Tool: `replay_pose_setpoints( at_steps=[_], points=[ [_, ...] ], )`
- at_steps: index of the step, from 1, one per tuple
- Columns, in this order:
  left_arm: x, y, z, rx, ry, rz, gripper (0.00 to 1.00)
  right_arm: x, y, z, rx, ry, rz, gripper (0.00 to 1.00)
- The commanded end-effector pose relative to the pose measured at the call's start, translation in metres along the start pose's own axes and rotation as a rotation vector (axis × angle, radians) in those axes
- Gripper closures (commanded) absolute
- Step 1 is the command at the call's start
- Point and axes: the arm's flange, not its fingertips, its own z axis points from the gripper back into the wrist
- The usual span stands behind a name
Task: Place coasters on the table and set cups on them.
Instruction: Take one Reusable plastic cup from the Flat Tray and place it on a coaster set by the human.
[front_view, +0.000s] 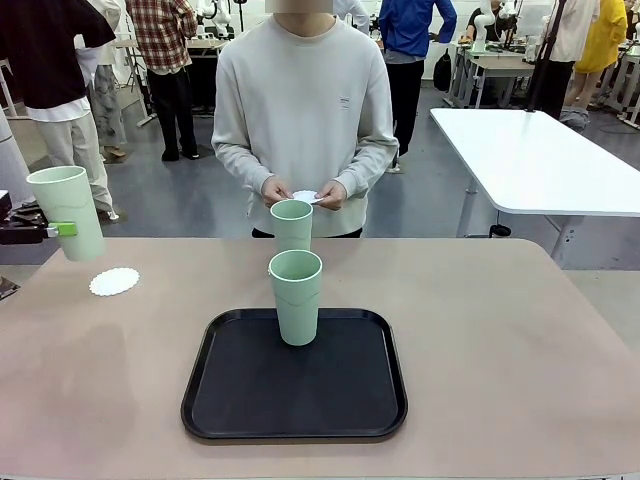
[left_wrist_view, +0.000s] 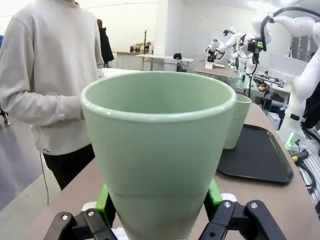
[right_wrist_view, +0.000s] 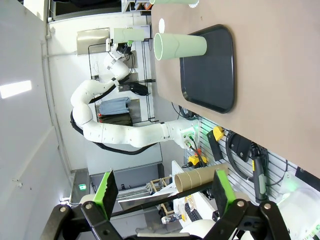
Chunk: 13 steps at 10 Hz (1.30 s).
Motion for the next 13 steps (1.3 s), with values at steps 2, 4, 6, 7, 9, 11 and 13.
replay_pose_setpoints(
  at_steps=[2,4,6,7,9,11,13],
  points=[
    [-0.011,0.003,-0.013,0.017,-0.014,-0.054,0.15,0.000,0.001,0.001,0.015,0.004,0.004,0.00],
    [-0.018,0.006,-0.020,0.041,-0.017,-0.052,0.15,0.000,0.001,0.001,0.015,0.004,0.004,0.00],
    [-0.005,-0.003,-0.018,0.150,0.008,-0.063,0.15,0.000,0.001,0.001,0.015,0.004,0.004,0.00],
    [-0.019,0.006,-0.016,0.021,-0.012,-0.027,0.15,0.000,0.001,0.001,0.015,0.004,0.004,0.00],
    [-0.019,0.006,-0.016,0.021,-0.012,-0.027,0.15,0.000,0.001,0.001,0.015,0.004,0.004,0.00],
    [-0.025,0.016,-0.015,-0.002,-0.021,-0.029,0.15,0.000,0.001,0.001,0.015,0.004,0.004,0.00],
    [-0.042,0.021,-0.020,-0.047,-0.027,-0.069,0.15,0.000,0.001,0.001,0.015,0.004,0.004,0.00]
  ],
)
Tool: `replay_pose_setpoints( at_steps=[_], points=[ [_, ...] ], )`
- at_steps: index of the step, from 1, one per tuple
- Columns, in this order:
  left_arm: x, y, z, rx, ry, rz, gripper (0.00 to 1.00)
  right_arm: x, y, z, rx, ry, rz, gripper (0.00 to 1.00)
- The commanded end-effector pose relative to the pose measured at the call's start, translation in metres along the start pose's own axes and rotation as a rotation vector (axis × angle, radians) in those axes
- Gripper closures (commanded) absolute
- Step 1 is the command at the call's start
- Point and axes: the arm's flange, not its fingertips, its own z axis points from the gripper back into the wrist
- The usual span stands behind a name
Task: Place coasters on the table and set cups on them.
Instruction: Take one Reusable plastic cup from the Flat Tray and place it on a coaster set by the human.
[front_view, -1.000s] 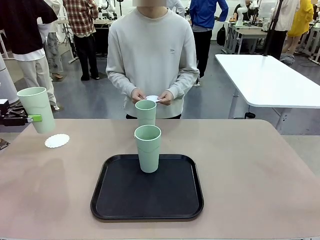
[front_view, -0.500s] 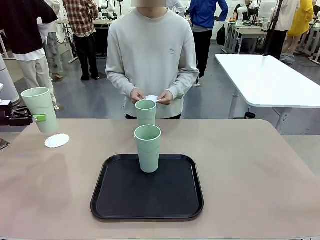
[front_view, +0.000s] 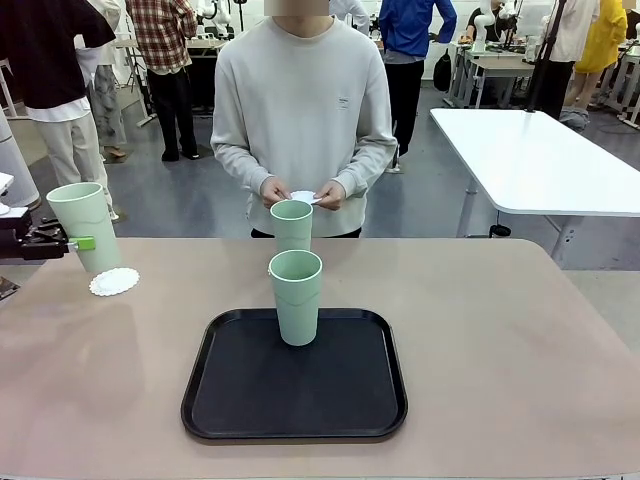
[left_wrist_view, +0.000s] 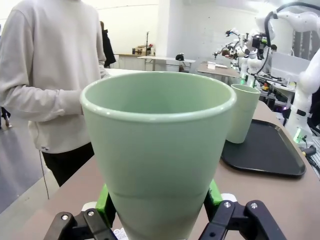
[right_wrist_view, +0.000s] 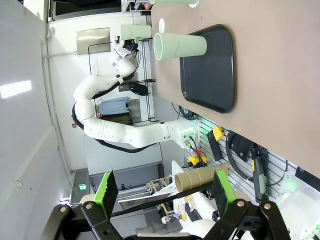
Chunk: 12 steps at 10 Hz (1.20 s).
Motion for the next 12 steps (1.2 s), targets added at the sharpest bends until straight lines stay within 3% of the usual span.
replay_pose_setpoints(
  at_steps=[1,5,12],
  points=[
    [-0.011,0.009,0.000,-0.075,0.000,-0.074,0.15,0.000,0.001,0.001,0.015,0.003,0.004,0.00],
    [-0.034,0.018,-0.004,-0.133,0.043,-0.114,0.15,0.000,0.001,0.001,0.015,0.003,0.004,0.00],
    [-0.047,0.037,-0.010,-0.119,0.005,-0.137,0.15,0.000,0.001,0.001,0.015,0.003,0.004,0.00]
  ],
)
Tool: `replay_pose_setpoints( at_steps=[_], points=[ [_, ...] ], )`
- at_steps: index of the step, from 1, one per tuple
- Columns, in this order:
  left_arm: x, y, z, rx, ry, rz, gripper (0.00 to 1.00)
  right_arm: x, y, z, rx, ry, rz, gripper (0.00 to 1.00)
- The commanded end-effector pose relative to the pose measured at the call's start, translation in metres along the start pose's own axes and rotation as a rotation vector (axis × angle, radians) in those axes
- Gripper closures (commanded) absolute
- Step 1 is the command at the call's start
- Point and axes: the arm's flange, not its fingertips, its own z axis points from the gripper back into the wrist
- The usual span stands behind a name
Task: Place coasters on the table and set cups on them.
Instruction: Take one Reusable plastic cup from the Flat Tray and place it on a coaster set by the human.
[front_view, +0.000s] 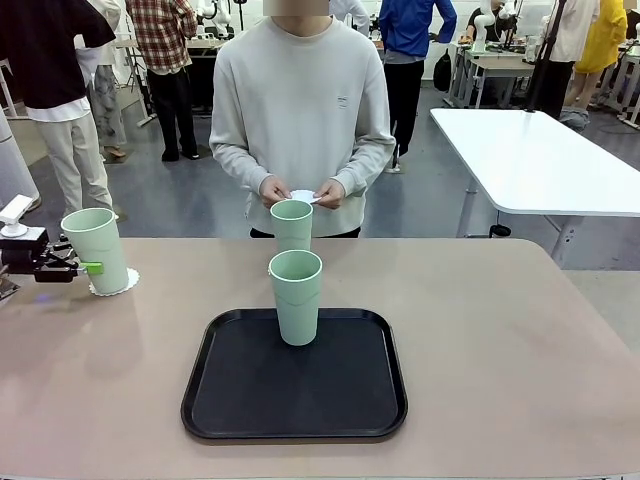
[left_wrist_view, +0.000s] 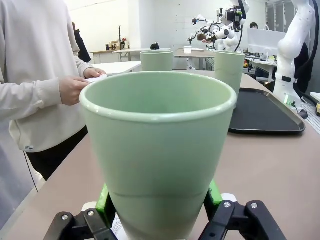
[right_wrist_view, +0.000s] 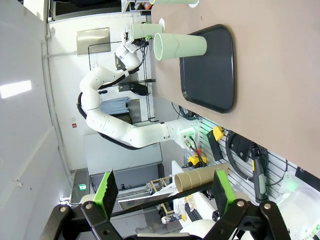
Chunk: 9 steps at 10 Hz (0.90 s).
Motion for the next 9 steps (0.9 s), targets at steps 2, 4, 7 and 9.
replay_pose_setpoints(
  at_steps=[2,4,7,9],
  points=[
    [-0.0015,0.0109,0.0008,0.004,-0.042,-0.014,0.15,-0.0001,0.0006,0.0009,0.016,0.003,0.004,0.00],
    [-0.0049,0.0150,0.0024,0.014,-0.048,-0.002,0.15,-0.0001,0.0006,0.0009,0.016,0.003,0.004,0.00],
    [-0.0037,0.0158,0.0023,0.021,-0.039,0.020,0.00,-0.0001,0.0006,0.0009,0.016,0.003,0.004,0.00],
    [-0.0045,0.0153,0.0039,0.015,-0.039,0.032,0.00,-0.0001,0.0006,0.0009,0.016,0.003,0.004,0.00]
  ],
)
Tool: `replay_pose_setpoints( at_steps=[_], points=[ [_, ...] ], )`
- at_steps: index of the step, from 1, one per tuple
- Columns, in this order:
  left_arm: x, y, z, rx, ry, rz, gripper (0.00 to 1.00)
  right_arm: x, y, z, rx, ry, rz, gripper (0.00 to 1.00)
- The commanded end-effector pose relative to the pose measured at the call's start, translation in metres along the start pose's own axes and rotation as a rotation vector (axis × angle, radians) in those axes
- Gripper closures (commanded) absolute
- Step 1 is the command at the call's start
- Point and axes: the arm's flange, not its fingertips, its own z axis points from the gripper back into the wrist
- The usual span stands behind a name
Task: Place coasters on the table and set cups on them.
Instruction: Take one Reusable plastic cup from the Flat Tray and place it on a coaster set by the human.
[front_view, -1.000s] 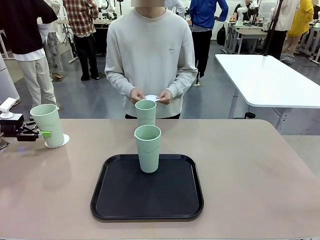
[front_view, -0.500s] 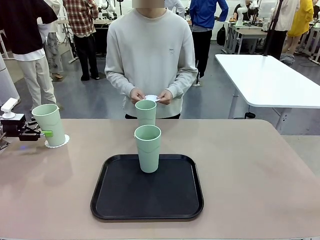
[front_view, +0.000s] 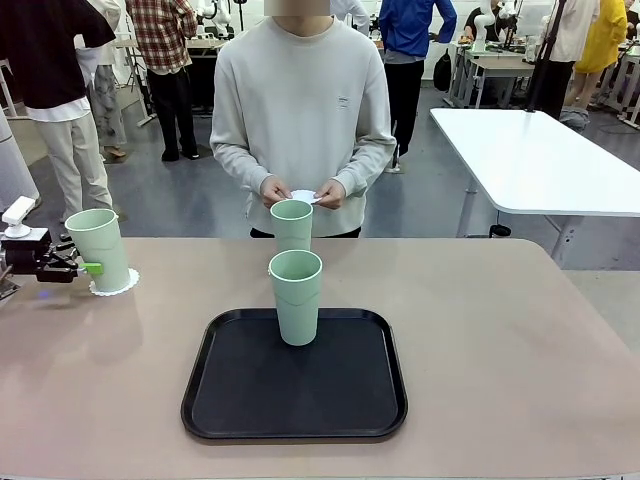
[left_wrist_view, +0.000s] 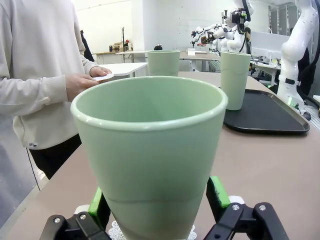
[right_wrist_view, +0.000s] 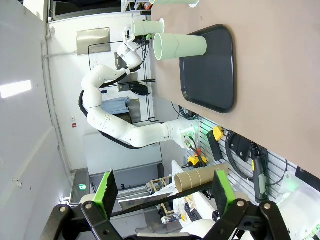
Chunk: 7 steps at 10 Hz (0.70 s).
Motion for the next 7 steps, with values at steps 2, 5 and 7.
replay_pose_setpoints(
  at_steps=[2,5,7],
  points=[
    [0.0060,0.0057,0.0040,-0.005,-0.025,0.031,0.00,-0.0001,0.0006,0.0009,0.016,0.003,0.004,0.00],
    [0.0052,0.0065,0.0050,-0.019,-0.021,0.060,0.00,-0.0001,0.0006,0.0009,0.016,0.003,0.004,0.00],
    [0.0024,0.0086,0.0061,-0.031,-0.006,0.081,0.00,-0.0001,0.0006,0.0009,0.016,0.003,0.004,0.00]
  ],
)
